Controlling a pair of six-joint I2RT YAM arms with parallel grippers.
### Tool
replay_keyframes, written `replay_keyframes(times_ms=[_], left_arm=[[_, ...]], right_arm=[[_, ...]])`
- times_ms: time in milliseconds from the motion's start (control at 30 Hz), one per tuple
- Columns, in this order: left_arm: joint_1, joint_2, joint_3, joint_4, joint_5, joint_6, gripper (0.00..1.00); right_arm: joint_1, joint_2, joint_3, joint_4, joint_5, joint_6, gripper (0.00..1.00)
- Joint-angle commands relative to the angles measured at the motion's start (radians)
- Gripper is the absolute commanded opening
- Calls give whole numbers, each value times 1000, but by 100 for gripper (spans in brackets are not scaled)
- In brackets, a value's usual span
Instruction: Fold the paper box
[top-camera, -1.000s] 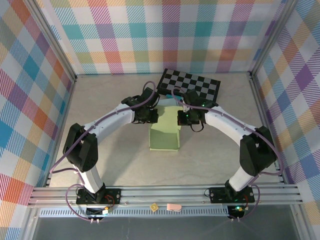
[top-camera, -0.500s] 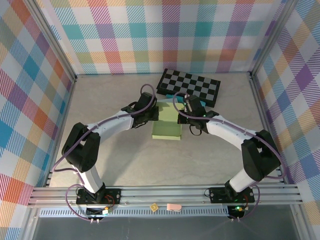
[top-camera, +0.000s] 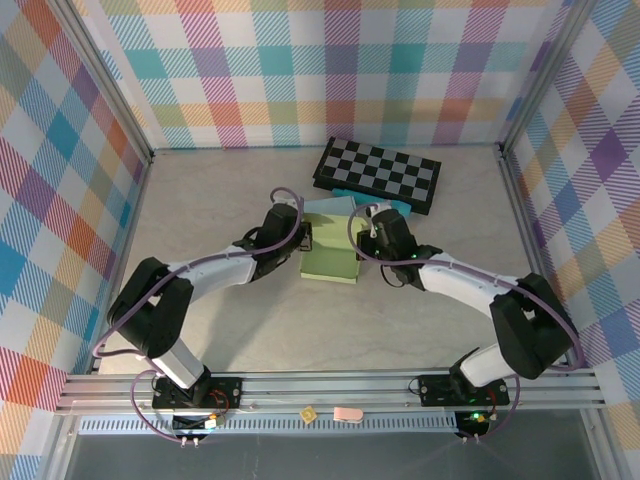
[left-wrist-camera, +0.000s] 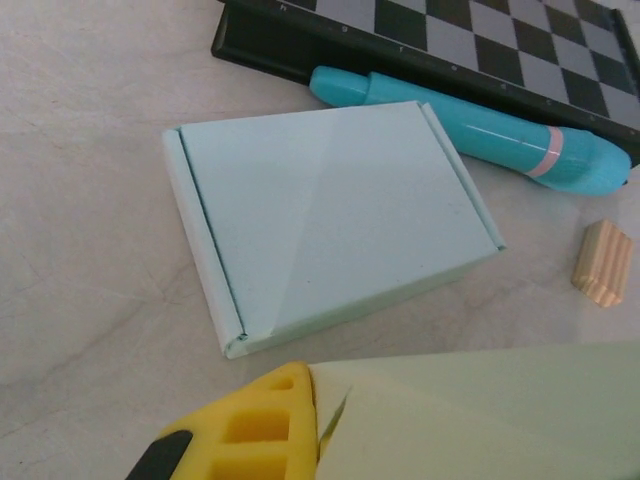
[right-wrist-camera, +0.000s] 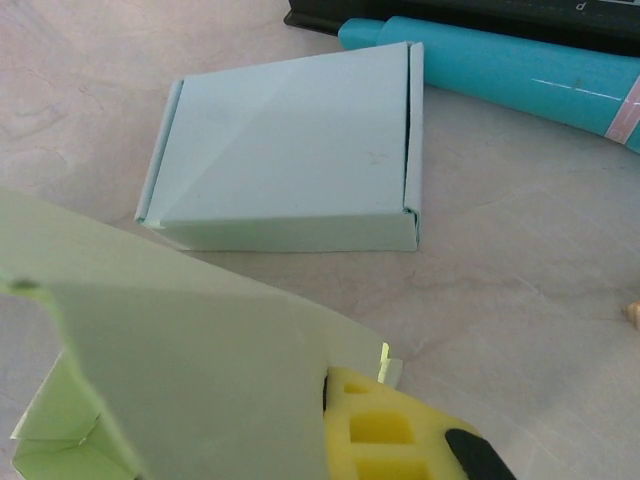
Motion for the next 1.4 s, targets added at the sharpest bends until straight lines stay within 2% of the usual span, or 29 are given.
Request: replay_keyframes(times_ms=[0,267,633,1033,1367], left_arm=[[-31,-55,-50,148,24,-19,6],[-71,-98,-150,258,-25,-8,6],[-118,-93,-293,470,-84,37,6],[-221,-24,-370,611,-185,18,7],[-282,66,-448,741,-290,6,7]], right_arm=[[23,-34,-28,54,-10,-15,1],[80,-61,-84,99,108,-85,0],[97,-71,-233,319,127,-119,0],[171,4,-271,413,196,-85,0],[177,20,-362,468,245,-123,0]])
